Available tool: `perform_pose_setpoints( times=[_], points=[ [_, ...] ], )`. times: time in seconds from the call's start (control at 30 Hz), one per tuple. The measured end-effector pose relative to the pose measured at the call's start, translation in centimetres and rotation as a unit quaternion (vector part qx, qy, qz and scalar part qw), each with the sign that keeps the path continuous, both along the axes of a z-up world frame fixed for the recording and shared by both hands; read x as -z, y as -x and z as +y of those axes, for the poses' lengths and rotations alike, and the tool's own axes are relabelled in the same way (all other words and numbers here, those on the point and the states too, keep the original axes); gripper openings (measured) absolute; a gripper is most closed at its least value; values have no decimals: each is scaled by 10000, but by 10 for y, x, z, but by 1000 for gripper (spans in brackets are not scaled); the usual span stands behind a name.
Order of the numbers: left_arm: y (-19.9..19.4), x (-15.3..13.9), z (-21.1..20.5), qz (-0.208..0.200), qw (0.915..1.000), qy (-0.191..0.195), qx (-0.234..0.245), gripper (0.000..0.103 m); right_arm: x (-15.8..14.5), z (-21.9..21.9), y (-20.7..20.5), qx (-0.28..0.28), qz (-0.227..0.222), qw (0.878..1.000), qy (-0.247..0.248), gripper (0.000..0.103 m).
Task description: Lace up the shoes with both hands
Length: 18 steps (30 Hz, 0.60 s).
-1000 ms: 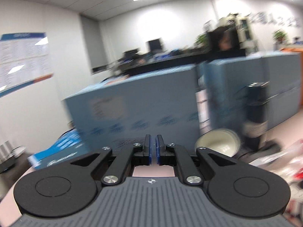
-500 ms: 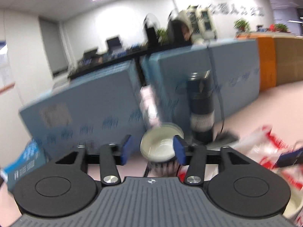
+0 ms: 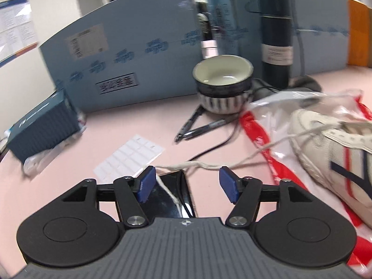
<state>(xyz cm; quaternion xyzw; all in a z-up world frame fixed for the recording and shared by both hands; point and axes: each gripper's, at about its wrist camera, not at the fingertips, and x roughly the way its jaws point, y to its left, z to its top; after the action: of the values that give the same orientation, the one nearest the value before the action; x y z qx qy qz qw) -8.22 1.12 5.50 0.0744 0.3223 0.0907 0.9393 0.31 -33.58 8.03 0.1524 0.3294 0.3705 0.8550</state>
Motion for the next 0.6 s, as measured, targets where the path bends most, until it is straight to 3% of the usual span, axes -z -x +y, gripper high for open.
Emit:
perform_pose_setpoints(
  times=[0.2, 0.43, 0.5, 0.57, 0.6],
  points=[
    [-24, 14, 30, -105, 9960, 155, -874, 57, 4, 4, 2, 28, 84, 9999, 64, 88],
    [-55, 35, 60, 210, 9930, 363, -1102, 55, 5, -5, 1, 363, 144, 9991, 132, 88],
    [-59, 38, 62, 286, 9938, 331, -1018, 44, 5, -6, 1, 453, 160, 9987, 147, 88],
    [-61, 40, 62, 322, 9946, 315, -938, 5, 5, -7, 0, 510, 180, 9984, 165, 88],
    [-62, 41, 63, 336, 9948, 325, -906, 1, 6, -7, 0, 536, 189, 9982, 174, 88]
  ],
)
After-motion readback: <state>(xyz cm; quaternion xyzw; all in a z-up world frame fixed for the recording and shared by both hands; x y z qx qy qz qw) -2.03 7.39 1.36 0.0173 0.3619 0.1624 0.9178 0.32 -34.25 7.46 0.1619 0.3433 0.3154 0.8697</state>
